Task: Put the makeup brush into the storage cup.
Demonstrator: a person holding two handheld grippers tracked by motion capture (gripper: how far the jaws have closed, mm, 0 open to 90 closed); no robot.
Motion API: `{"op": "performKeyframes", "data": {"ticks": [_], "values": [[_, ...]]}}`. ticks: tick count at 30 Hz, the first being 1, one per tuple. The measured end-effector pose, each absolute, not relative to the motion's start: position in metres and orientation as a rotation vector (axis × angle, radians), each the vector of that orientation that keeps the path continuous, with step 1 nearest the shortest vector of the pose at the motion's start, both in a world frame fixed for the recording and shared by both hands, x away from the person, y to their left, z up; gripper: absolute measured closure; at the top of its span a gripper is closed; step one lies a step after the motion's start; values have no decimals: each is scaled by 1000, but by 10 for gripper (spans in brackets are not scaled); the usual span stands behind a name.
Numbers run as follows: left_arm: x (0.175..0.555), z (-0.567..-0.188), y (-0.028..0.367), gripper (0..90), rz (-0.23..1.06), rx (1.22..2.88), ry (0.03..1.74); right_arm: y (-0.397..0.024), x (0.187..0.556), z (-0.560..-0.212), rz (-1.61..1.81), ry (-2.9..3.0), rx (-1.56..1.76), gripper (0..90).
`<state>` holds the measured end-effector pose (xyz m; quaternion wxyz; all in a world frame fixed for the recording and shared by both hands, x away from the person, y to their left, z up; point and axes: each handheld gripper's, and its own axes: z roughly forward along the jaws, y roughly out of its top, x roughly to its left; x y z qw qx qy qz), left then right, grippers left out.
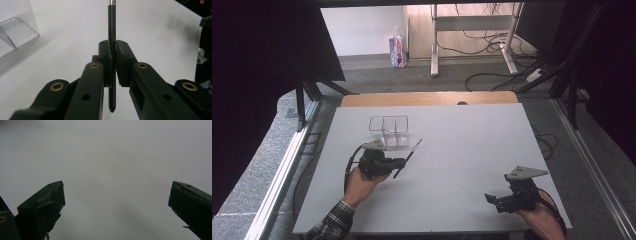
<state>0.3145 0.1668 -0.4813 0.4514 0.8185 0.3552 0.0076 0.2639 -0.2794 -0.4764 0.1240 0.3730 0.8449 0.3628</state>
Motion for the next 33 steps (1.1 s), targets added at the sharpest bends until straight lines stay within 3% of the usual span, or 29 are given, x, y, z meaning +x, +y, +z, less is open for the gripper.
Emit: {"op": "performKeyframes", "data": {"ticks": [11,33], "values": [[289,-483,171,843,21,1932,885,-275,262,-472,1102,2467,1053,8],[251,-482,157,842,110,2023,836,-260,266,-462,1286,2444,1023,0]]}}
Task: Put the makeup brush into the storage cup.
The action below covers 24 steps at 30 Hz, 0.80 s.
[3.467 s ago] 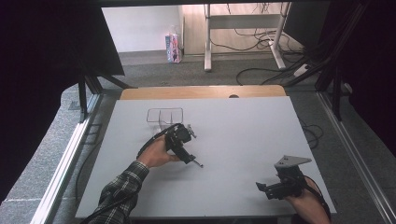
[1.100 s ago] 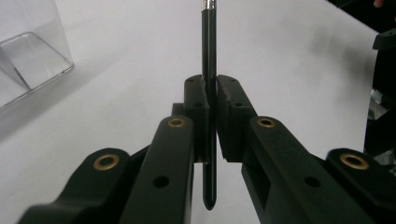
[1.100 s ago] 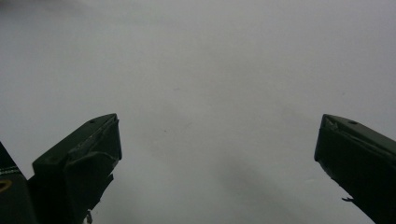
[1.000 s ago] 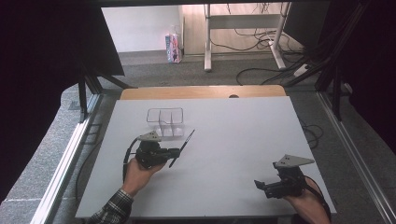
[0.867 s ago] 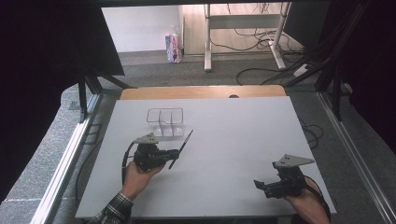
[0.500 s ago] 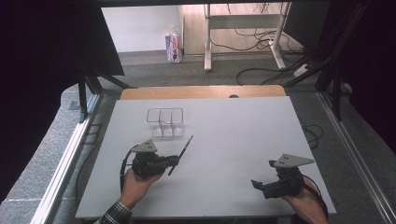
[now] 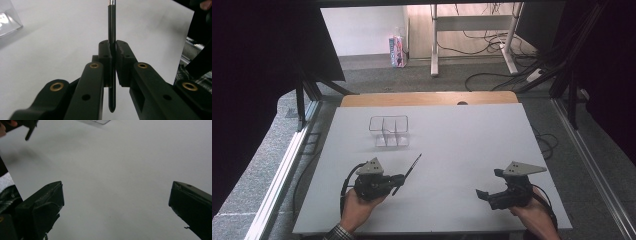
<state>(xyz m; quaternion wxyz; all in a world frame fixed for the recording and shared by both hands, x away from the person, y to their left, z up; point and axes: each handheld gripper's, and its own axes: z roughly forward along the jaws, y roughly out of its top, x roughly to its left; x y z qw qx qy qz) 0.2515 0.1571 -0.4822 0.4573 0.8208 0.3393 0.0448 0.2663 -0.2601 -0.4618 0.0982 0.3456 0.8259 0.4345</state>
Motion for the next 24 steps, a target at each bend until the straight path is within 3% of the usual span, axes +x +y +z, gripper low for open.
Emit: {"op": "performKeyframes", "data": {"ticks": [18,24], "values": [[240,-485,147,842,82,1998,841,-217,287,-449,1476,2531,1037,13],[241,-486,143,843,70,1966,834,-201,294,-445,1531,2573,1068,81]]}}
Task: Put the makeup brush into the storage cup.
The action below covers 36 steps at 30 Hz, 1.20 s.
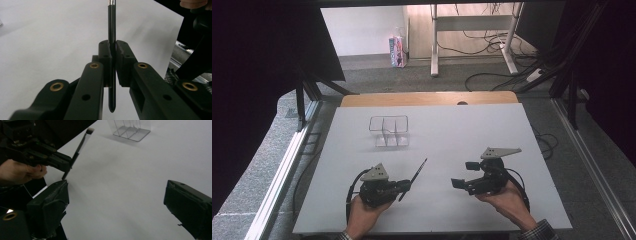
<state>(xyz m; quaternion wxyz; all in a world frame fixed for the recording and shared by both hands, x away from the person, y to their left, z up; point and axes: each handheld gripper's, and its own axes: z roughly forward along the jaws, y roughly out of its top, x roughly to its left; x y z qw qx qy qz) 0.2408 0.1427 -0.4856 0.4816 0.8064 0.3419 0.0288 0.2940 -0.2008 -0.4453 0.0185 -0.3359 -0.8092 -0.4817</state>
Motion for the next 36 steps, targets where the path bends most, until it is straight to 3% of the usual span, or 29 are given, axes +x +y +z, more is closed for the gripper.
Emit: {"op": "performKeyframes", "data": {"ticks": [26,29,31,33,36], "values": [[243,-485,113,842,54,1969,737,-152,320,-452,-1500,-2224,-921,640],[242,-485,110,840,56,1979,729,-152,321,-454,-1499,-2184,-925,786],[242,-485,108,835,66,1995,723,-153,322,-456,-1510,-2128,-912,825],[243,-485,108,824,77,2004,727,-152,321,-457,-1514,-2143,-911,830],[245,-483,110,681,75,1996,737,-152,318,-453,-1511,-2187,-911,830]]}}
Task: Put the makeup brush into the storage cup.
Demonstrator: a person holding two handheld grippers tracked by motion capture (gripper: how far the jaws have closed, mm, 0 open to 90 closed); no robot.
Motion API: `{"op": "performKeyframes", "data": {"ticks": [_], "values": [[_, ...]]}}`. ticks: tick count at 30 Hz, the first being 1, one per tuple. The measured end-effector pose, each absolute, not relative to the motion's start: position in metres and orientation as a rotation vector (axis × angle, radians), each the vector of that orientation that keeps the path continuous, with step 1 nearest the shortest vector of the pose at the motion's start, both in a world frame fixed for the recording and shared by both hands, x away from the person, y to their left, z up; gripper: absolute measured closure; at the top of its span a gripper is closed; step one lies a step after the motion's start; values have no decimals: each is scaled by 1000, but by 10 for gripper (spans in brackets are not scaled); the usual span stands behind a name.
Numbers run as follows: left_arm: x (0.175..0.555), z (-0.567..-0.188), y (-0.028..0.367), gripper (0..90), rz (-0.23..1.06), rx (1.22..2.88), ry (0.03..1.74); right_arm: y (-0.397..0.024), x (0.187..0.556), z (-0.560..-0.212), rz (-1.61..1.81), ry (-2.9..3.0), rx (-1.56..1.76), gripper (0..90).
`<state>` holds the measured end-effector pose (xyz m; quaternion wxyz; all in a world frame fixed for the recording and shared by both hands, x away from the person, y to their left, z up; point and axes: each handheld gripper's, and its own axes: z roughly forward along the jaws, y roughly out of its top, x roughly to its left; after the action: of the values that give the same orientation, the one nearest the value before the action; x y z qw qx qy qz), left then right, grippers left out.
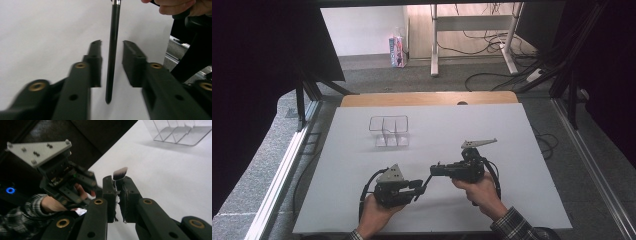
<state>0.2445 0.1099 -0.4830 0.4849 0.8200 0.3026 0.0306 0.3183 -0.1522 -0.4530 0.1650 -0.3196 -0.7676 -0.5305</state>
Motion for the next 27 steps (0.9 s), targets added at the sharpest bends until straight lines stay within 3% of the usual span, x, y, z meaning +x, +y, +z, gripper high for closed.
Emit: {"op": "performKeyframes", "data": {"ticks": [4,11,20,27], "values": [[246,-479,112,535,86,2005,738,-150,313,-446,-1512,-2325,-887,830],[247,-479,107,480,74,2046,730,-141,305,-442,-1501,-2427,-808,829],[248,-479,101,608,65,2068,702,-131,296,-441,-1477,-2520,-711,829],[247,-478,96,828,67,2115,668,-129,294,-441,-1465,-2529,-694,829]]}}
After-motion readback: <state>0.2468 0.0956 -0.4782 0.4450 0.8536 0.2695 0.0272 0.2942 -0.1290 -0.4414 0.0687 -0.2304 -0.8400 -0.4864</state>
